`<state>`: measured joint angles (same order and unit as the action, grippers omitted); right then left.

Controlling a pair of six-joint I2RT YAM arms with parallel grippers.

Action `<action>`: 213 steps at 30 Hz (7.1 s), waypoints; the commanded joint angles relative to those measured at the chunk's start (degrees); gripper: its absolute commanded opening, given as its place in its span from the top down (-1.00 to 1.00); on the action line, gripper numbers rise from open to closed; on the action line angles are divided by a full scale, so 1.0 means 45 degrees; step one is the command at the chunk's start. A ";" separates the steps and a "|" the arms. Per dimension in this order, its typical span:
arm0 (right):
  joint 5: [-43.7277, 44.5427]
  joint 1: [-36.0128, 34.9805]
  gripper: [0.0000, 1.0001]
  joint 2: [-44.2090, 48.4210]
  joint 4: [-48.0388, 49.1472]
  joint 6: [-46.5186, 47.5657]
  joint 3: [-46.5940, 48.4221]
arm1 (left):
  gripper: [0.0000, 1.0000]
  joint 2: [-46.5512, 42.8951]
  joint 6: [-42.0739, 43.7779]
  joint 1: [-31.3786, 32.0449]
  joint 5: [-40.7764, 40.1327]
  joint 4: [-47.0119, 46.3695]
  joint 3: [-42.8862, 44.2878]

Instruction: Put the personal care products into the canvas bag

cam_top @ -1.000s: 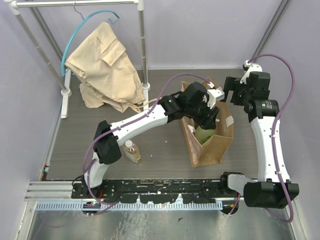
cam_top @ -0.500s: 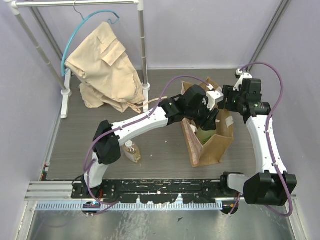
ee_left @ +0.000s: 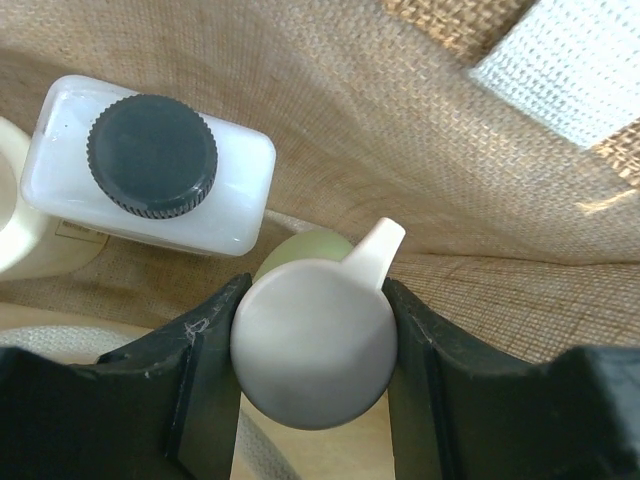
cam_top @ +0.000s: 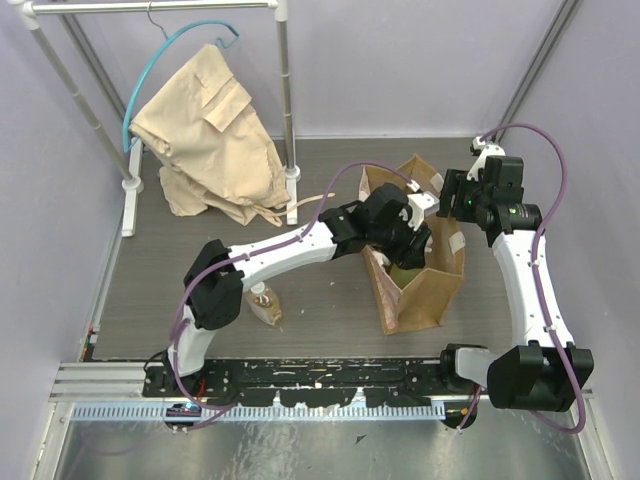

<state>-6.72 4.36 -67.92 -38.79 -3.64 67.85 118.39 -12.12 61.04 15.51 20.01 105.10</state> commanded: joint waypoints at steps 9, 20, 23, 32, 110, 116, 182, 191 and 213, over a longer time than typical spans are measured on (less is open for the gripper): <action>-0.0165 0.0052 -0.44 0.0251 0.0592 -0.0021 0.0025 | -0.96 -0.1142 -0.0432 0.0199 0.0110 -0.1559 -0.0154; -0.0332 0.0052 -0.71 0.0160 0.0601 -0.0019 0.0007 | -0.96 -0.1791 -0.0168 0.0212 -0.0752 0.0032 0.0640; -0.0399 0.0056 -0.97 0.0149 0.0686 -0.0026 -0.0057 | -0.96 -0.2233 0.0201 0.0216 -0.1542 0.1546 0.1603; -0.0664 0.0047 -1.00 0.0112 0.0845 -0.0182 -0.0074 | -0.96 -0.4720 0.0729 0.0210 -0.4588 0.6444 0.3634; -0.5875 -0.4744 -1.00 0.4117 -0.1902 0.0907 0.1787 | -0.96 -0.0623 0.2507 -0.4641 0.0228 0.5202 0.5056; -0.5844 -0.5219 -1.00 0.3799 -0.1378 0.0731 0.1292 | -0.96 -0.2969 0.2635 -0.4869 -0.1739 0.5347 0.3010; 0.4169 -1.7257 0.18 -0.6862 0.7541 0.0811 0.0709 | -0.96 -0.5586 0.2012 -0.7499 -0.1848 0.6881 0.0166; 0.4893 -1.7258 0.98 -0.5999 0.6881 0.0349 0.0666 | -0.96 -0.5683 0.1990 -0.7610 -0.1491 0.6745 -0.0074; 0.8526 -1.5487 0.99 0.1245 -0.1335 -0.1243 0.4789 | -0.96 -0.4619 0.1672 -0.7636 0.0121 0.7030 0.1137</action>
<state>23.16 -68.16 -64.01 -43.46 -9.72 82.50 97.67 -3.68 26.87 14.33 52.56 108.77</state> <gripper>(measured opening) 0.602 0.978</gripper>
